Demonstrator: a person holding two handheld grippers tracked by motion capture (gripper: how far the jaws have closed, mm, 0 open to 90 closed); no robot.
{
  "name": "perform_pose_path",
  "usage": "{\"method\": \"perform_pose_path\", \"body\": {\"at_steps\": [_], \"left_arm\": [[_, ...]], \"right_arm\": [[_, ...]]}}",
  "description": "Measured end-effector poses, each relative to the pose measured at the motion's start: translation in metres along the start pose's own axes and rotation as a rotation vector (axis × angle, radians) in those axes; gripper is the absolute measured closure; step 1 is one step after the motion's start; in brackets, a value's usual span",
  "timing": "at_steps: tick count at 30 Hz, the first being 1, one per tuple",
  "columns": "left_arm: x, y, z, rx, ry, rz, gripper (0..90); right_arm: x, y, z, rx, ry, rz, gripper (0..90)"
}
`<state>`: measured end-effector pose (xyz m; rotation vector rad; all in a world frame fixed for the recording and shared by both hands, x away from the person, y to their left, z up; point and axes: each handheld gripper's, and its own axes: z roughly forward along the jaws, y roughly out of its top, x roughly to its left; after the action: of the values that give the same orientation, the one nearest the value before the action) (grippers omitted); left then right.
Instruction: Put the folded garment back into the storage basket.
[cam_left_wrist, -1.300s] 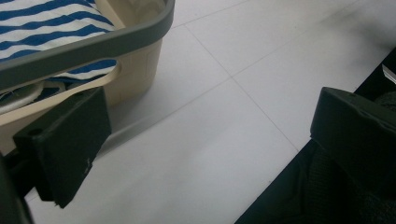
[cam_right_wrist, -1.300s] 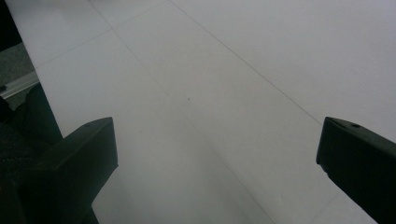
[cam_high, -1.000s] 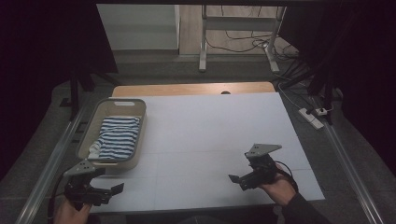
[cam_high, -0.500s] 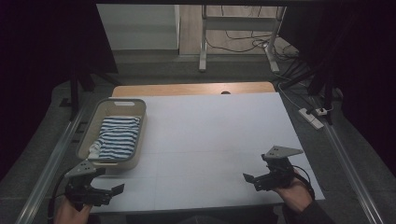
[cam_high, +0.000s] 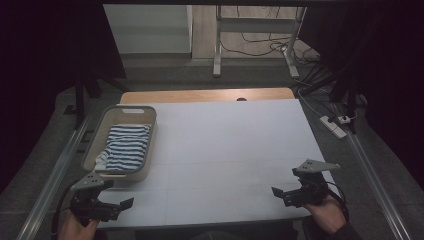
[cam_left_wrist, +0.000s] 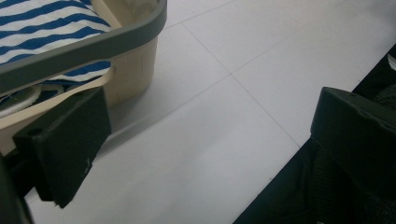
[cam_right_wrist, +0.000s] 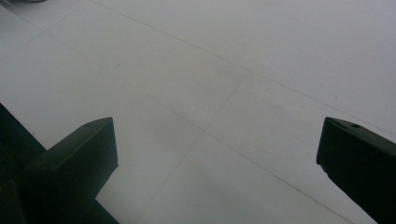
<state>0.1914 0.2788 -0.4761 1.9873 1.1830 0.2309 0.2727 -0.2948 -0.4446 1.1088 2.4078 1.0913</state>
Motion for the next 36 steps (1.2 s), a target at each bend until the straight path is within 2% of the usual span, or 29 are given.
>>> {"method": "perform_pose_path", "body": {"at_steps": [14,19,31,36], "left_arm": [[0.001,0.0,0.0,-0.004,0.0,-0.01,0.0],[0.001,0.0,-0.001,-0.004,0.003,-0.012,0.0],[0.002,-0.001,-0.001,-0.004,0.01,-0.021,0.0],[0.002,-0.001,-0.001,-0.002,0.009,-0.025,0.0]], "right_arm": [[-0.01,-0.015,-0.021,-0.019,-0.037,0.055,0.0],[-0.012,-0.018,-0.026,-0.02,-0.044,0.06,0.0],[-0.008,-0.024,-0.032,0.028,-0.068,0.056,0.0],[-0.008,-0.025,-0.032,0.049,-0.063,0.057,0.0]]}}
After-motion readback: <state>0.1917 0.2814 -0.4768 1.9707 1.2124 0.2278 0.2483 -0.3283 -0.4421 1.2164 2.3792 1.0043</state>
